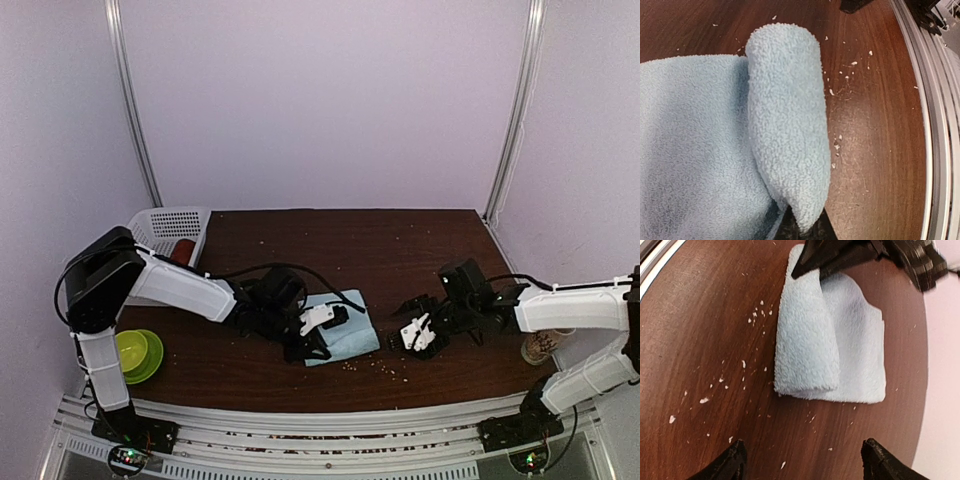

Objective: Roll the towels
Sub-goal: Roll the towel at the center of the board.

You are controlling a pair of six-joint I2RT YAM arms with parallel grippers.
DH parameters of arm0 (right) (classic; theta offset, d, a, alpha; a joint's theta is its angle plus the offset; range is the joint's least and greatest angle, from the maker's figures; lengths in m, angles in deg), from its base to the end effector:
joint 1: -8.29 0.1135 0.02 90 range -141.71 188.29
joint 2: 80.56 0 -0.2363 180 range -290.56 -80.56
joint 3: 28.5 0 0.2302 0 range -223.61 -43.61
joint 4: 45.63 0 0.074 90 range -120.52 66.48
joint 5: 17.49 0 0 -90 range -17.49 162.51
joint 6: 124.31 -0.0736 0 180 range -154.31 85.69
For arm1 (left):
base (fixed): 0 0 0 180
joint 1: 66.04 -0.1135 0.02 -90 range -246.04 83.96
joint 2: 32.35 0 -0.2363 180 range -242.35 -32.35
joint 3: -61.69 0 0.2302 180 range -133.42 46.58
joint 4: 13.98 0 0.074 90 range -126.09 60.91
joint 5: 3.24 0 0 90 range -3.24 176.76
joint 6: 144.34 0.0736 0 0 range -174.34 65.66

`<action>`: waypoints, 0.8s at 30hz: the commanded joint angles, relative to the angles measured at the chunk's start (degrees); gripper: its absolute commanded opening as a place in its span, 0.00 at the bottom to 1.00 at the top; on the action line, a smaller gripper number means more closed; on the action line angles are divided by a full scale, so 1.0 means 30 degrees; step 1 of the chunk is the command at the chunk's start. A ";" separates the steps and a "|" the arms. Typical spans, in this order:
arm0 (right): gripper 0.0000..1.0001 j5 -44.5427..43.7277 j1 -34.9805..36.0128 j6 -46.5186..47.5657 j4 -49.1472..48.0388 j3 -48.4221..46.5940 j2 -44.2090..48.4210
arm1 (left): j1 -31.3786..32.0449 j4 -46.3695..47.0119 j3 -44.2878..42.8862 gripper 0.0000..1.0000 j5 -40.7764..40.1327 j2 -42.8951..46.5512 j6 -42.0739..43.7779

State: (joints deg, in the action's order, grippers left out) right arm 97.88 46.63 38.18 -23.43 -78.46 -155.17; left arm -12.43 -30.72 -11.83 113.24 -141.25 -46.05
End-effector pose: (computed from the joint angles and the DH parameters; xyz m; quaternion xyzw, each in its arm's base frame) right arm 0.1864 0.1876 0.1428 -0.7928 0.4485 0.0899 0.4029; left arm 0.1932 -0.3174 0.0934 0.5373 0.7514 -0.3216 0.2081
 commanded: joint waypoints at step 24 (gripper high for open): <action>0.28 -1.2678 0.8055 -0.1752 -1.2013 -0.0572 -0.8433 | -0.0654 -0.6073 -0.4027 0.00 0.2156 -0.2880 -0.2750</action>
State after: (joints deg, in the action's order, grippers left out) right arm 64.42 70.52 35.03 -59.40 -78.31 -179.22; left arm -14.20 -45.04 -24.20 120.68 -147.96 -53.67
